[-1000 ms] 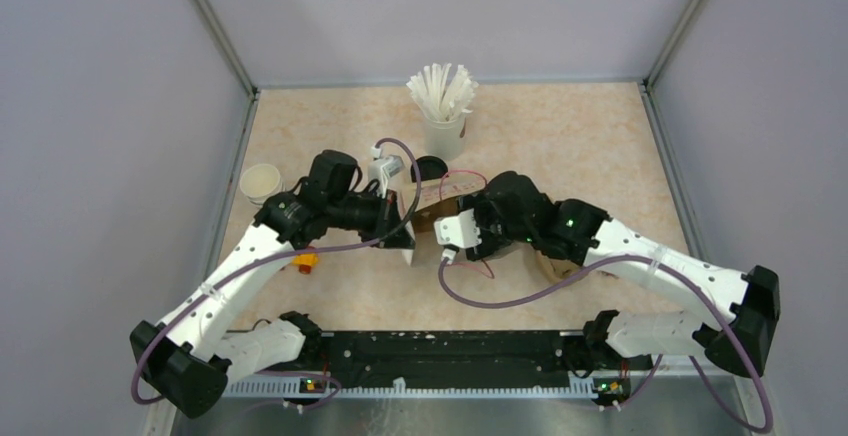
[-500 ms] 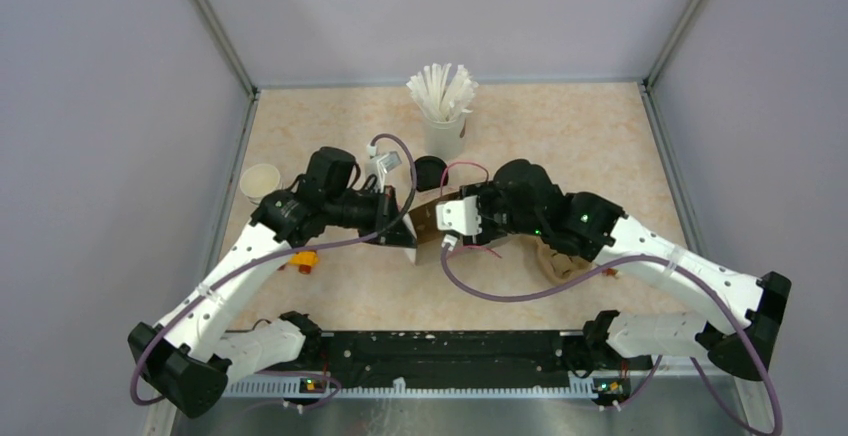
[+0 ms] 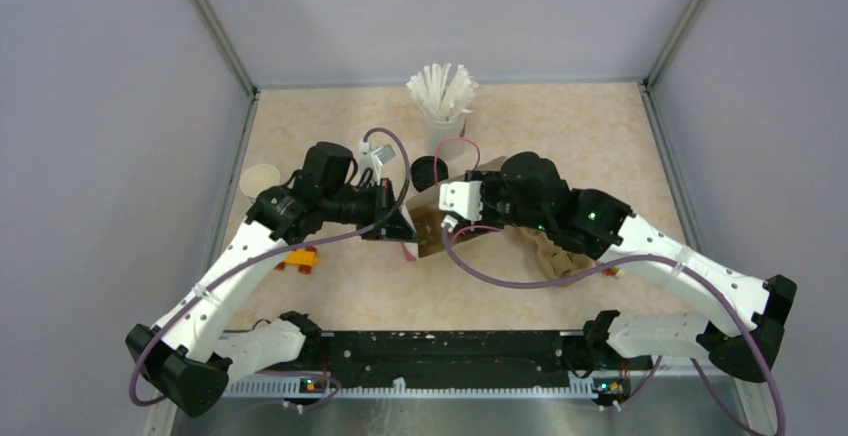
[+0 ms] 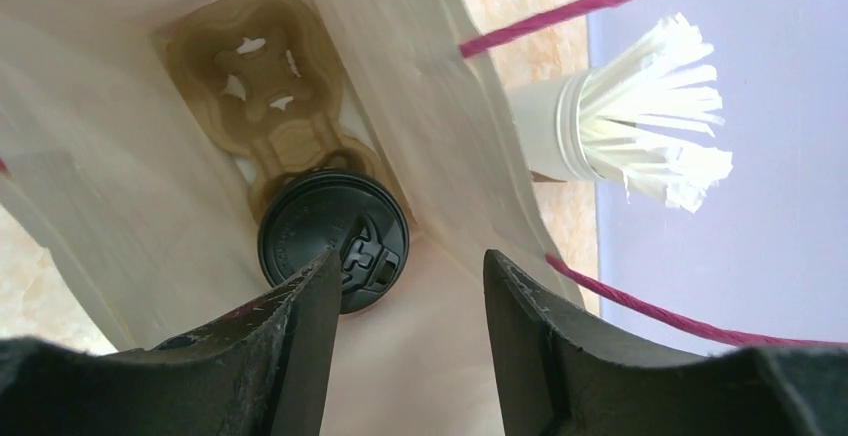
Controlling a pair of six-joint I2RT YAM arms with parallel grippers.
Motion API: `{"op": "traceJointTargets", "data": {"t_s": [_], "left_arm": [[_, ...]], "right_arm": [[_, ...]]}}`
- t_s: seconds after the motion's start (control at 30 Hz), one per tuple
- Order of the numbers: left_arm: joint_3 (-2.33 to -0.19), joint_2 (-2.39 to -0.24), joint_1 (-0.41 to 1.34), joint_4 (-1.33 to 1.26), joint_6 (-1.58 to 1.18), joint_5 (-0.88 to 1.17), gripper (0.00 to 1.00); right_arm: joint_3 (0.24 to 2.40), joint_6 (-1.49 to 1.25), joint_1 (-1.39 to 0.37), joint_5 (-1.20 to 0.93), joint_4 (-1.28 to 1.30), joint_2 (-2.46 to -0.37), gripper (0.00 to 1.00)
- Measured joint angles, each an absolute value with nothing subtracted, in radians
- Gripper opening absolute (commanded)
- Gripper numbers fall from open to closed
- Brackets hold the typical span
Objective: Pack the takeout coffee
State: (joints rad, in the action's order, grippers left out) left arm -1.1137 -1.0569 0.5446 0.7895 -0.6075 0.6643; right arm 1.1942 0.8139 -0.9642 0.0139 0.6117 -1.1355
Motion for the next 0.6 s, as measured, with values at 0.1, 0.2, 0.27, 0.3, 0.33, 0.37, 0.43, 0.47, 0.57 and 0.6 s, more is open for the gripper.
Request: {"op": "traceJointTargets", "data": {"t_s": [0.1, 0.2, 0.27, 0.3, 0.33, 0.37, 0.43, 0.47, 0.57, 0.6], "left_arm": [[-1.126, -1.067, 0.542, 0.802, -0.621, 0.661, 0.03], [-1.139, -1.08, 0.535, 0.813, -0.635, 0.66, 0.03], [-1.145, -1.085, 0.53, 0.817, -0.649, 0.661, 0.04], [-1.147, -1.087, 0.529, 0.818, -0.654, 0.661, 0.04], [-1.15, -1.089, 0.527, 0.822, -0.659, 0.66, 0.05], [-1.152, -1.091, 0.525, 0.824, -0.663, 0.657, 0.06], [-1.164, -1.097, 0.522, 0.836, -0.669, 0.651, 0.06], [-1.169, -1.1, 0.52, 0.84, -0.672, 0.648, 0.06], [-1.191, -1.116, 0.513, 0.851, -0.675, 0.637, 0.07], [-1.198, -1.121, 0.51, 0.856, -0.675, 0.634, 0.07]], "right_arm": [[1.198, 0.783, -0.954, 0.041, 0.599, -1.135, 0.53], [1.201, 0.751, -0.929, 0.07, 0.559, -1.135, 0.53], [1.201, 0.726, -0.908, 0.081, 0.531, -1.134, 0.53], [1.204, 0.713, -0.897, 0.082, 0.52, -1.134, 0.53], [1.209, 0.7, -0.884, 0.082, 0.508, -1.134, 0.54], [1.214, 0.69, -0.875, 0.083, 0.5, -1.134, 0.54], [1.229, 0.662, -0.856, 0.084, 0.477, -1.132, 0.54], [1.235, 0.651, -0.852, 0.084, 0.469, -1.132, 0.54], [1.245, 0.618, -0.844, 0.081, 0.44, -1.132, 0.54], [1.245, 0.606, -0.841, 0.081, 0.43, -1.132, 0.54]]}}
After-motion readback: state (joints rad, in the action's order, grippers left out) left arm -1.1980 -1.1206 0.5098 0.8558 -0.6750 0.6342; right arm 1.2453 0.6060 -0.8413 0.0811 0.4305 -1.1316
